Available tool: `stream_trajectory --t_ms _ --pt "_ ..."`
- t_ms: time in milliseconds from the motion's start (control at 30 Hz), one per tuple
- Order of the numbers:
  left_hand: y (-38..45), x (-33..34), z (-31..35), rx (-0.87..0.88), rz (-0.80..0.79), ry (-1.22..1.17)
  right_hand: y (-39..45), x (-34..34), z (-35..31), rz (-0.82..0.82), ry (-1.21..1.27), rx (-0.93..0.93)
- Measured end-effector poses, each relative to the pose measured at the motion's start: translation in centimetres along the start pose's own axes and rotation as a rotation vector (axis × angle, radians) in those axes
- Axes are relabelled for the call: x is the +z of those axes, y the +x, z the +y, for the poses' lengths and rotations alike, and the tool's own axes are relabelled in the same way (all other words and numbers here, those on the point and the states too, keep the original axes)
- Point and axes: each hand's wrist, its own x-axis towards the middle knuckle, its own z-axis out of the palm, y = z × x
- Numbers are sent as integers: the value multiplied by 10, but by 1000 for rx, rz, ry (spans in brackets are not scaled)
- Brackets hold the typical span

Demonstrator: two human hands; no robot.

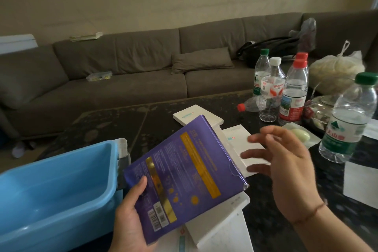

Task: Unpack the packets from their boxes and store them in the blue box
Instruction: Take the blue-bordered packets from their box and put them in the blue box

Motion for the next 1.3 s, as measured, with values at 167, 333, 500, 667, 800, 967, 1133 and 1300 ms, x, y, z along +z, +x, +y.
stream_trajectory --t_ms 167,333,500,667,800,967,1133,1300 --pt "3 -3 1 29 7 -7 -7 -7 -5 -321 -344 -280" --pt "1 -1 2 33 16 2 -8 -8 0 -503 -511 -222" --pt "1 0 3 30 10 3 -6 -8 1 -561 -265 -150" --pt "0 -1 3 43 44 1 -7 -9 -3 -587 60 26" --pt "0 2 4 71 78 -15 -11 -6 7 -519 -232 -318" --pt "1 1 5 68 80 2 -7 -11 7 -467 -625 -569" --pt "0 -4 3 24 21 65 5 -19 -2 -371 -771 -372" --pt "0 -6 6 36 54 151 9 -19 -1 -427 -855 -270"
